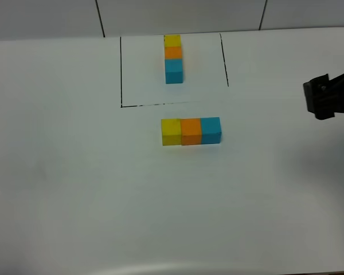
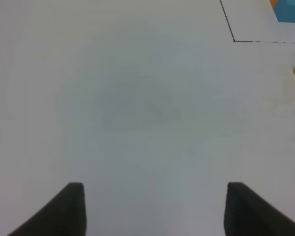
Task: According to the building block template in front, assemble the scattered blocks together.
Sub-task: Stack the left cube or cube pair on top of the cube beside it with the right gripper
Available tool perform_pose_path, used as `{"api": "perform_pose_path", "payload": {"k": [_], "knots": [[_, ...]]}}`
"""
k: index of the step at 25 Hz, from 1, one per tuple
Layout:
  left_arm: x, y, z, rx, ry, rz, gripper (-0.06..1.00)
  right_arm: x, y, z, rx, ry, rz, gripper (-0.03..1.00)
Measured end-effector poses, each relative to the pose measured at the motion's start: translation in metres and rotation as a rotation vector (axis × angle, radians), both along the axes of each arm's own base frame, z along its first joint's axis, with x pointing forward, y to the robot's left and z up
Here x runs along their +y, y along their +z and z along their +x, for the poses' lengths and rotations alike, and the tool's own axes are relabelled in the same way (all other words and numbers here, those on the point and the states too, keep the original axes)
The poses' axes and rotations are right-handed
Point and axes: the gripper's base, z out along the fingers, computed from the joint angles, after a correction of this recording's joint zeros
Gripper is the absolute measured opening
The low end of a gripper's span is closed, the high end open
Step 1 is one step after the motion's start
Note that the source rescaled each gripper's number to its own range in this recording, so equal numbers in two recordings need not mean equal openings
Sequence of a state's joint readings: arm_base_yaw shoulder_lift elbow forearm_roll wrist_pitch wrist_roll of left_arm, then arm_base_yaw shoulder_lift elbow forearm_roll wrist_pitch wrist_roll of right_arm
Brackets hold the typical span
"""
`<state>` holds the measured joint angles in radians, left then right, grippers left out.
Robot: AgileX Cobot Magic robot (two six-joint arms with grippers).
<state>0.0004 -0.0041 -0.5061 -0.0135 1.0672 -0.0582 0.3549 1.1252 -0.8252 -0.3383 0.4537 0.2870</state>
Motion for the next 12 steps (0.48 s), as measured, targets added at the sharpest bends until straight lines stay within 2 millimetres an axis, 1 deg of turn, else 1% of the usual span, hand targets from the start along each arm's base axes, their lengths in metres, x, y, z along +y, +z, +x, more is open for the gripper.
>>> {"api": "perform_pose_path", "payload": {"k": [3,5,8,11,12], "knots": [[0.000,0.000,0.000,0.000,0.000,0.000,0.35,-0.014,0.005,-0.015,-0.033,-0.057,0.038,0.80],[0.000,0.000,0.000,0.000,0.000,0.000,0.35,-0.029,0.007,-0.029,-0.056,-0.115,0.061,0.80],[0.000,0.000,0.000,0.000,0.000,0.000,0.35,-0.050,0.015,-0.060,-0.118,-0.195,0.100,0.80],[0.000,0.000,0.000,0.000,0.000,0.000,0.35,-0.063,0.023,-0.095,-0.169,-0.227,0.095,0.80],[0.000,0.000,0.000,0.000,0.000,0.000,0.35,-0.066,0.023,-0.105,-0.167,-0.231,0.086,0.80]]}}
